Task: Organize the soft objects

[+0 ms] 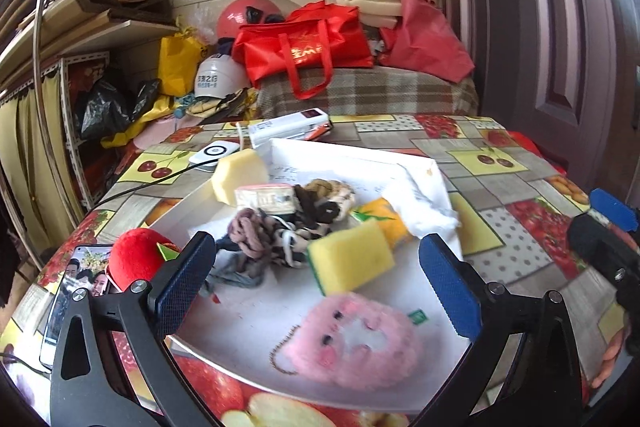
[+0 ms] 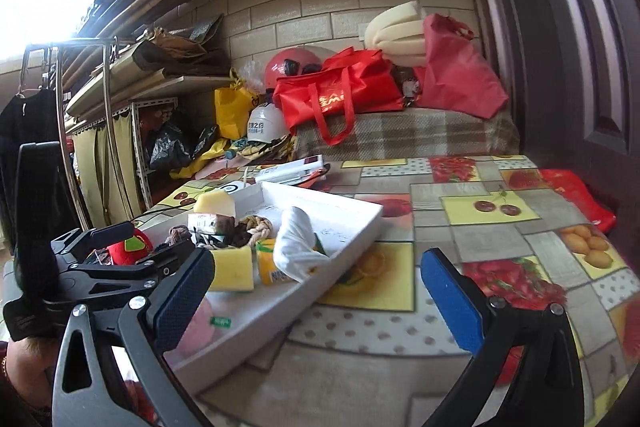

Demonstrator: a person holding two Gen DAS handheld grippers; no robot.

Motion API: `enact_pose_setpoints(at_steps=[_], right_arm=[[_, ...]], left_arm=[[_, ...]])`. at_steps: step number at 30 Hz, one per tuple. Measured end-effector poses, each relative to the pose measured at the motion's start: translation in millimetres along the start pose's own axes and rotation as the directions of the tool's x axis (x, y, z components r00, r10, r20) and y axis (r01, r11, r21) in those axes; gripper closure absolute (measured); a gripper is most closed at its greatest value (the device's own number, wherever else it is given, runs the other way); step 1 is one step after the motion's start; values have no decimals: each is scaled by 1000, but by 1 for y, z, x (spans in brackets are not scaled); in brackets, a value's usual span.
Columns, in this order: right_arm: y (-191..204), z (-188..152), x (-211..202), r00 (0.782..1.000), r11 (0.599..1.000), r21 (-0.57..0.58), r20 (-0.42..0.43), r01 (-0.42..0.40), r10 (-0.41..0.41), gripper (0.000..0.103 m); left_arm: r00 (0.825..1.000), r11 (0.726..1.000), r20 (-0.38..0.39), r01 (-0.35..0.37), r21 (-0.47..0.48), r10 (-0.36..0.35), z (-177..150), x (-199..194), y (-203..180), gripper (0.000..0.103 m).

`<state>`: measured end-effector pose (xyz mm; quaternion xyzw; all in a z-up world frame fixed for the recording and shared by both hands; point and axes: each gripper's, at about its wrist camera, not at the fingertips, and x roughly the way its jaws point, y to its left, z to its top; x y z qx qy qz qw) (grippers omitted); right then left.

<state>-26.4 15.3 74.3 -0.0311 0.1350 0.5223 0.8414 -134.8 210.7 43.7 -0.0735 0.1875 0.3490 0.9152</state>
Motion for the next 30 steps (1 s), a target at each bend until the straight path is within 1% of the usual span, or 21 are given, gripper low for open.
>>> enact_pose_setpoints(at_steps=[3,5,6,7,8,10,11,12,13,14,15,17,19,20,21,23,24,25,26,27,30], right_arm=[[-12,-5,-29,999,999,13,33,42,-42,0],[-21,-6,-53,993,996,30,82,79,-81,0],[-26,-6,-64,990,995,42,105,93,-97,0],[-30,-7,-74,985,991,60,124,117,-123,0],[-38,-8,-87,973,981,101,140,168,-181,0],[-50,-9,-101,953,953,176,135,245,-270,0],[-61,-10,-105,951,942,209,107,264,-290,0],[-68,-11,-106,958,943,213,81,254,-276,0],[-74,-13,-107,960,942,219,55,256,-273,0],[-80,-15,-111,954,931,230,36,282,-298,0],[-84,-16,-116,950,926,239,38,293,-310,0],[-87,-18,-130,943,925,237,81,298,-324,0],[-85,-19,-141,926,922,209,128,326,-356,0],[-84,-19,-147,915,920,189,153,344,-373,0],[-83,-20,-153,906,918,174,173,357,-386,0],[-86,-22,-160,899,914,169,187,368,-396,0],[-89,-23,-159,900,915,178,188,362,-393,0],[-93,-24,-159,909,920,191,184,341,-375,0],[-98,-24,-158,926,931,207,170,301,-337,0],[-103,-24,-158,939,938,226,162,263,-303,0],[-107,-25,-158,941,933,255,155,255,-300,0]], left_arm=[[1000,1000,29,4,30,-5,-4,-15,-13,0],[999,999,53,8,44,-10,-7,-27,-19,0],[998,999,53,25,41,-27,-9,-31,-21,0],[998,998,40,53,33,-54,-10,-33,-23,0],[996,996,15,86,19,-86,-13,-35,-25,0],[992,992,-21,125,8,-124,-16,-38,-30,0],[993,993,-16,118,16,-118,-17,-41,-33,0],[996,996,-2,86,27,-86,-18,-46,-36,0],[999,999,21,29,38,-30,-19,-51,-39,0],[999,999,38,-17,48,15,-19,-55,-40,0],[998,998,45,-35,52,33,-19,-56,-41,0],[999,998,40,-27,48,25,-19,-55,-39,0],[1000,999,7,-5,34,4,-20,-51,-37,0],[1000,999,-9,-10,35,11,-21,-50,-38,0],[999,999,-24,-28,42,29,-22,-49,-40,0],[991,992,-69,-106,71,111,-25,-44,-46,0],[988,990,-92,-118,81,126,-26,-42,-48,0],[988,991,-110,-102,85,111,-28,-39,-49,0],[988,993,-123,-82,83,92,-29,-38,-50,0],[989,994,-122,-79,81,88,-30,-39,-50,0],[991,993,-103,-77,85,86,-31,-44,-52,0]])
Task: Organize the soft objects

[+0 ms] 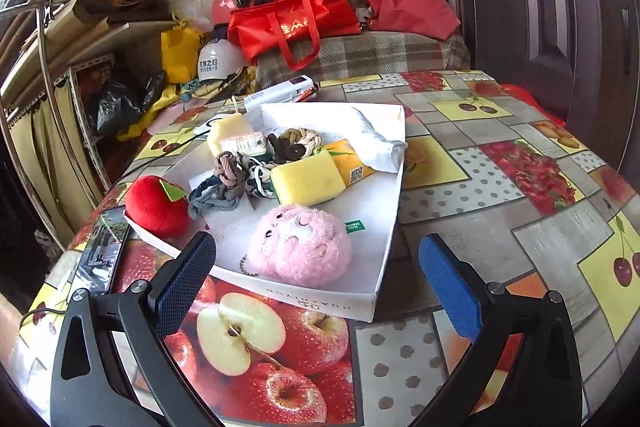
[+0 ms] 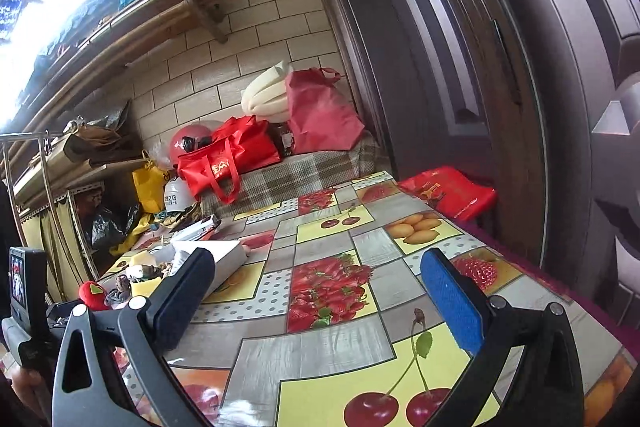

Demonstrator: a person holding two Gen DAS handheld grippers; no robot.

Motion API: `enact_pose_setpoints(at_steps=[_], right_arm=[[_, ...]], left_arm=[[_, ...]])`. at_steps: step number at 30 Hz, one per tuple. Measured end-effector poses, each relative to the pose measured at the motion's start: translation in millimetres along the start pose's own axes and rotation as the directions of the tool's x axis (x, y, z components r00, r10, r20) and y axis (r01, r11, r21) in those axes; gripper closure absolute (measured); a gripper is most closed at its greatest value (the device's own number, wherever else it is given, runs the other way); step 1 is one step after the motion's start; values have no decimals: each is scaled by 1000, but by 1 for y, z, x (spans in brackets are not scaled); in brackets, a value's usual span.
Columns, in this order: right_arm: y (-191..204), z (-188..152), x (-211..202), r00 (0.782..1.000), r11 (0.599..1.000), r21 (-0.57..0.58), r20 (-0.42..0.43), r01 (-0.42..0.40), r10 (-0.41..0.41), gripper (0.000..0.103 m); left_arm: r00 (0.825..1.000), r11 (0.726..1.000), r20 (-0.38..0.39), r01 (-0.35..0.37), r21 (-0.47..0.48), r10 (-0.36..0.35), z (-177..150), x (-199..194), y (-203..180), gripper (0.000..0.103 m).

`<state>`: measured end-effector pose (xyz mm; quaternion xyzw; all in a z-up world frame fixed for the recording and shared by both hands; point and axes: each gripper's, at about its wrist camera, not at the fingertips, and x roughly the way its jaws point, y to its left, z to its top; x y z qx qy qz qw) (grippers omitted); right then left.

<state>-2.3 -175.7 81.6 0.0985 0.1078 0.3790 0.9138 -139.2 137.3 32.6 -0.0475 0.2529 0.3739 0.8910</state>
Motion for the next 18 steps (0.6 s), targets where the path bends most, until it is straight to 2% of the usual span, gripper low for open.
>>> enact_pose_setpoints(at_steps=[4,8,12,18], right_arm=[[6,-4,0,999,999,-19,-30,45,-45,0],[20,-7,4,990,989,-81,-64,124,-129,0],[24,-9,-3,989,984,-111,-37,142,-146,0],[13,-7,-7,988,986,-61,-19,153,-155,0]], left_arm=[[1000,1000,-5,21,-6,-21,0,1,2,0],[1000,1000,-8,17,-21,-17,1,1,4,0],[1000,1000,-3,12,-12,-12,1,0,2,0],[1000,1000,0,-13,-17,13,1,0,2,0]])
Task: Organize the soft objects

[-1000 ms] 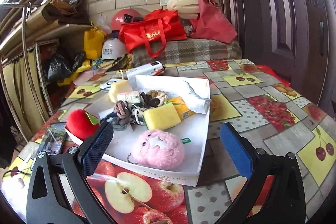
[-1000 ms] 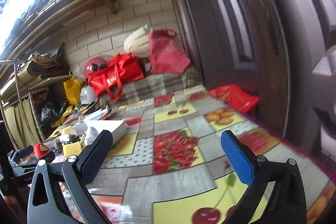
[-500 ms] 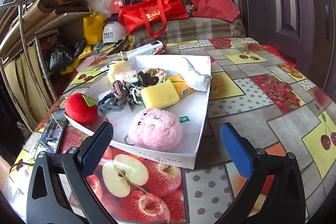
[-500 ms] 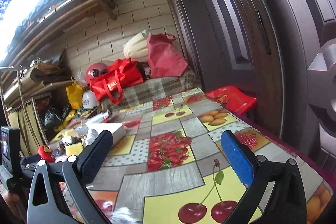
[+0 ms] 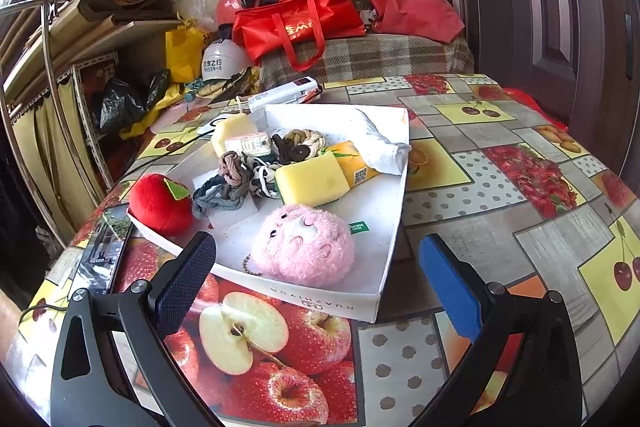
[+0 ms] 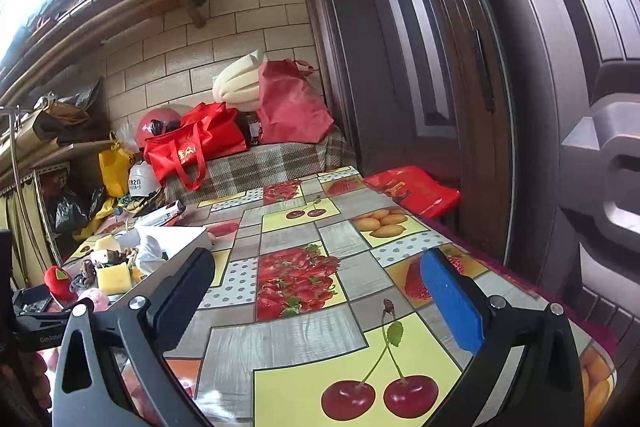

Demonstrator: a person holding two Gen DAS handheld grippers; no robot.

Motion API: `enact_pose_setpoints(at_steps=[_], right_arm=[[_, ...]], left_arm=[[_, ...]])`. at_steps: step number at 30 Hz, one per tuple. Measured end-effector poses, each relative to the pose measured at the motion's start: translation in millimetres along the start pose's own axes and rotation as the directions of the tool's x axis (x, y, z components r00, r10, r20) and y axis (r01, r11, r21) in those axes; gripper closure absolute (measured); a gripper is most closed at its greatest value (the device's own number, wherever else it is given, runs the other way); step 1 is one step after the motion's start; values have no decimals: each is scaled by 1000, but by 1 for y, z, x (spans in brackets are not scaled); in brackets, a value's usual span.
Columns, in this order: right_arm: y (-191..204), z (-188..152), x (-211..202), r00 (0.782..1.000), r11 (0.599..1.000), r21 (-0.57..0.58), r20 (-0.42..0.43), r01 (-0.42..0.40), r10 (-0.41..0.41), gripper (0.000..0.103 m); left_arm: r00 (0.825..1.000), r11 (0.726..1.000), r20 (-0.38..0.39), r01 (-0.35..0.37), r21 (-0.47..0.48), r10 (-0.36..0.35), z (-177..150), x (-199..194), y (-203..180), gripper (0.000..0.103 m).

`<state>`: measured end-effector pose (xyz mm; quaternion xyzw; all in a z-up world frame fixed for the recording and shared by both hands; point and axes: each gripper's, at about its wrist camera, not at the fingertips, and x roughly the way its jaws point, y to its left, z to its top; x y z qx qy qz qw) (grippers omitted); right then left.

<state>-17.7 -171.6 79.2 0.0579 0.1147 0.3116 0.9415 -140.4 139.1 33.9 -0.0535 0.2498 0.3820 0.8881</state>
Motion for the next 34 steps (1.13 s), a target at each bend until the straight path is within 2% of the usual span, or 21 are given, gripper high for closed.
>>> enact_pose_setpoints(at_steps=[14,34], right_arm=[[-18,1,4,1000,996,93,-23,1,1,0],[-21,-1,5,999,995,101,-39,7,-3,0]], left_arm=[[1000,1000,0,0,-2,0,0,-1,1,0],[1000,1000,0,8,-8,-8,-2,-2,0,0]])
